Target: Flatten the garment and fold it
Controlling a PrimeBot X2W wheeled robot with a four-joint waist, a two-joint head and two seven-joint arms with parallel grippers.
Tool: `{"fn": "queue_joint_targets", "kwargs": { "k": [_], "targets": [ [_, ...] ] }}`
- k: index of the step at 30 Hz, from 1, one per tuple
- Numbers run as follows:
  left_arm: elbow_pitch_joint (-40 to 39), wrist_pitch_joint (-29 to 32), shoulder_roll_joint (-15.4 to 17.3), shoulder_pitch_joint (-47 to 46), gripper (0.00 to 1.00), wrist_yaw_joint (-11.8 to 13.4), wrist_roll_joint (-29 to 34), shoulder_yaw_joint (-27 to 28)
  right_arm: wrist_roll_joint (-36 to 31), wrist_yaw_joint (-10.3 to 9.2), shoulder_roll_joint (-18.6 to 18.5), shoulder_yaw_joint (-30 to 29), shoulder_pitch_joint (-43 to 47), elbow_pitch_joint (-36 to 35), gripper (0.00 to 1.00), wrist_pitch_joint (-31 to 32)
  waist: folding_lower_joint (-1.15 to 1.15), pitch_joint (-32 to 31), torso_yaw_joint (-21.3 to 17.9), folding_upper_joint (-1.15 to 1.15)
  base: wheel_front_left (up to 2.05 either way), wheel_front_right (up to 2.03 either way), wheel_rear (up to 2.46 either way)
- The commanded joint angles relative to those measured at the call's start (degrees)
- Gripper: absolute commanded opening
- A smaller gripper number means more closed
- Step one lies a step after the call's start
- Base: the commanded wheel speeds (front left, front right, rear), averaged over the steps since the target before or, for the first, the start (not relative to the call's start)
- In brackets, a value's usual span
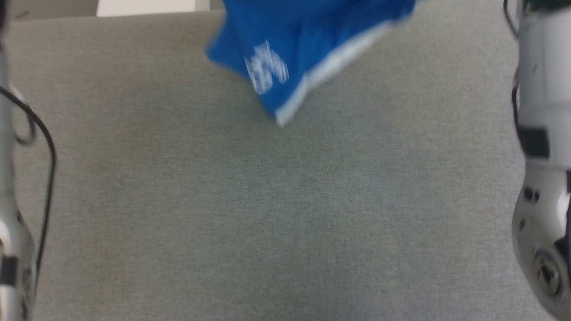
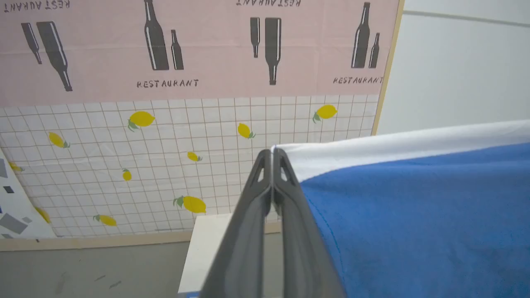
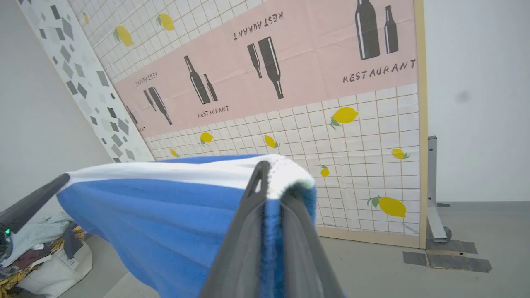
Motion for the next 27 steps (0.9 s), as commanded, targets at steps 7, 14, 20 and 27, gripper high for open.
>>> {"fn": "queue_joint_targets", "kwargs": {
  "k": [7, 14, 20, 27],
  "targets": [
    [5.42, -5.71, 1.65, -11.25, 0.0, -0.22, 0.6, 0.72, 1.95, -0.14, -0.67, 1.46, -9.96, 7.94, 0.0, -11.12, 0.0, 4.32, -2.0, 0.0, 0.0, 0.0, 0.0],
    [6.3, -9.97, 1.32, -6.74, 0.0, -0.84, -2.95, -1.78, 7.04, -0.14, -0.67, 5.43, -5.46, 10.15, 0.0, -15.25, 0.0, 3.52, -0.6, 0.0, 0.0, 0.0, 0.0],
    [3.27, -14.86, 1.88, 9.71, 0.0, -0.9, -8.56, -4.47, 12.67, -0.14, -0.67, 8.28, 10.74, 4.07, 0.0, -16.01, 0.0, -0.68, 0.51, 0.0, 0.0, 0.0, 0.0],
    [-3.25, -16.9, 1.26, 35.09, 0.0, 1.54, -13.2, -2.63, 12.89, -0.14, -4.2, 10.29, 37.86, -11.13, 0.0, -8.21, 0.0, -8.84, 0.93, 0.0, 0.0, 0.0, 0.0]
  ]
}}
